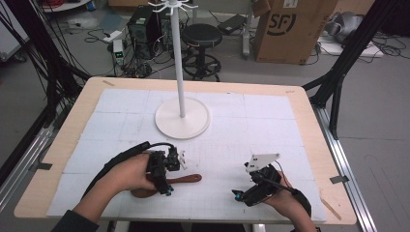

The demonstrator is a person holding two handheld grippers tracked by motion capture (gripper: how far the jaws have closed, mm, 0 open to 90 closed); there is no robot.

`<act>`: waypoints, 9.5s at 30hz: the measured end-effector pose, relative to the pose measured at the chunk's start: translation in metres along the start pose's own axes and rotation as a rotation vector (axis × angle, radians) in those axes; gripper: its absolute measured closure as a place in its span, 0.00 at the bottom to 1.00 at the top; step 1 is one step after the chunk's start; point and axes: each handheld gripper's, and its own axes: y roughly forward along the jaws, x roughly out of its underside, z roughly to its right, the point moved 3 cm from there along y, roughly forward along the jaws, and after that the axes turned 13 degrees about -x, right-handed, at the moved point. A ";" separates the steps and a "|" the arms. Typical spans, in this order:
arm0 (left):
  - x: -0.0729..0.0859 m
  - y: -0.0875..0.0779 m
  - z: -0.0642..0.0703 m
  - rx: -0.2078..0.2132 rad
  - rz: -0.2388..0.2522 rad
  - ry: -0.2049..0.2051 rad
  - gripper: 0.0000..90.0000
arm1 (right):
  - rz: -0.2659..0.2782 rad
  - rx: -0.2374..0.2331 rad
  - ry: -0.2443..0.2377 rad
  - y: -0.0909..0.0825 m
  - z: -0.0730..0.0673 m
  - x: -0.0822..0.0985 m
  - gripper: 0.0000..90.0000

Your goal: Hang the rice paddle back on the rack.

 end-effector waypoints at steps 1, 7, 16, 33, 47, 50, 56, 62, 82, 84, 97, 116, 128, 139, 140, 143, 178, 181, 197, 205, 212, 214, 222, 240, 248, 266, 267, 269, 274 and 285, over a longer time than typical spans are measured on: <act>-0.002 0.000 -0.001 -0.003 -0.005 0.001 0.33 | -0.001 0.001 -0.002 0.000 0.000 0.000 0.00; -0.009 0.006 0.001 -0.001 -0.068 0.002 0.42 | -0.011 0.001 -0.004 0.001 0.000 0.001 0.00; -0.017 0.011 0.001 0.004 -0.101 0.008 0.55 | -0.014 0.002 -0.007 0.000 0.000 0.001 0.00; -0.023 0.019 0.004 0.010 -0.155 0.029 0.68 | -0.020 -0.002 -0.006 0.002 -0.001 0.001 0.00; -0.025 0.024 0.005 0.005 -0.183 0.047 0.75 | -0.024 -0.001 -0.009 0.003 -0.001 0.002 0.00; -0.025 0.024 0.006 0.005 -0.185 0.044 0.77 | -0.025 -0.004 -0.006 0.004 -0.001 0.002 0.00; -0.026 0.024 0.005 0.010 -0.184 0.056 0.82 | -0.031 -0.010 -0.012 0.005 -0.001 0.002 0.00; -0.026 0.024 0.006 0.013 -0.184 0.056 0.84 | -0.023 -0.010 -0.010 0.004 -0.001 0.002 0.00; -0.024 0.021 0.012 0.007 -0.144 0.131 0.87 | -0.031 -0.011 -0.007 0.005 -0.001 0.004 0.00; -0.023 0.018 0.011 0.011 -0.125 0.125 0.87 | -0.033 -0.011 -0.001 0.005 -0.001 0.005 0.00; -0.015 -0.006 0.001 -0.005 0.004 0.034 0.87 | -0.037 -0.014 -0.002 0.006 -0.001 0.005 0.00; 0.007 -0.041 -0.025 -0.003 0.172 -0.129 0.88 | -0.041 -0.018 -0.005 0.007 -0.001 0.005 0.00; 0.023 -0.069 -0.045 -0.034 0.285 -0.259 0.87 | -0.044 -0.021 -0.006 0.009 -0.001 0.006 0.00; 0.034 -0.085 -0.062 -0.050 0.372 -0.365 0.87 | -0.040 -0.026 -0.007 0.009 -0.001 0.004 0.00; 0.036 -0.087 -0.064 -0.051 0.381 -0.375 0.87 | -0.041 -0.028 -0.006 0.009 -0.001 0.004 0.00; 0.039 -0.092 -0.069 -0.039 0.402 -0.390 0.87 | -0.040 -0.027 -0.007 0.009 -0.001 0.004 0.00; 0.060 -0.158 -0.118 -0.046 0.545 -0.480 0.87 | -0.031 -0.034 -0.003 0.009 -0.001 0.002 0.00; 0.059 -0.162 -0.122 -0.049 0.551 -0.480 0.87 | -0.029 -0.034 -0.001 0.009 -0.001 0.002 0.00; 0.057 -0.186 -0.146 -0.073 0.609 -0.514 0.87 | -0.012 -0.033 0.001 0.006 0.001 0.002 0.00; 0.052 -0.204 -0.158 -0.099 0.628 -0.505 0.87 | 0.007 -0.033 0.005 0.003 0.001 0.001 0.00; 0.049 -0.219 -0.175 -0.116 0.652 -0.525 0.87 | 0.005 -0.031 0.011 0.003 0.001 0.002 0.00; 0.049 -0.221 -0.179 -0.117 0.659 -0.525 0.87 | 0.004 -0.034 0.013 0.002 0.001 0.002 0.00; 0.045 -0.231 -0.194 -0.139 0.683 -0.554 0.87 | 0.005 -0.033 0.015 0.001 0.002 0.003 0.00; 0.031 -0.252 -0.213 -0.186 0.687 -0.594 0.87 | 0.005 -0.031 0.010 0.002 0.002 0.004 0.00; 0.027 -0.255 -0.221 -0.197 0.692 -0.602 0.88 | 0.009 -0.032 0.009 -0.001 0.001 0.004 0.00; 0.019 -0.250 -0.229 -0.226 0.668 -0.613 0.87 | 0.012 -0.025 0.016 -0.004 0.001 0.007 0.00; 0.020 -0.249 -0.230 -0.227 0.667 -0.612 0.87 | 0.014 -0.025 0.014 -0.004 0.001 0.007 0.00; 0.019 -0.249 -0.230 -0.229 0.673 -0.613 0.87 | 0.015 -0.023 0.011 -0.004 0.001 0.007 0.00; 0.018 -0.246 -0.232 -0.225 0.667 -0.621 0.87 | 0.011 -0.027 0.013 -0.003 0.001 0.007 0.00; 0.013 -0.240 -0.236 -0.212 0.671 -0.619 0.87 | 0.016 -0.026 0.016 -0.004 0.001 0.008 0.00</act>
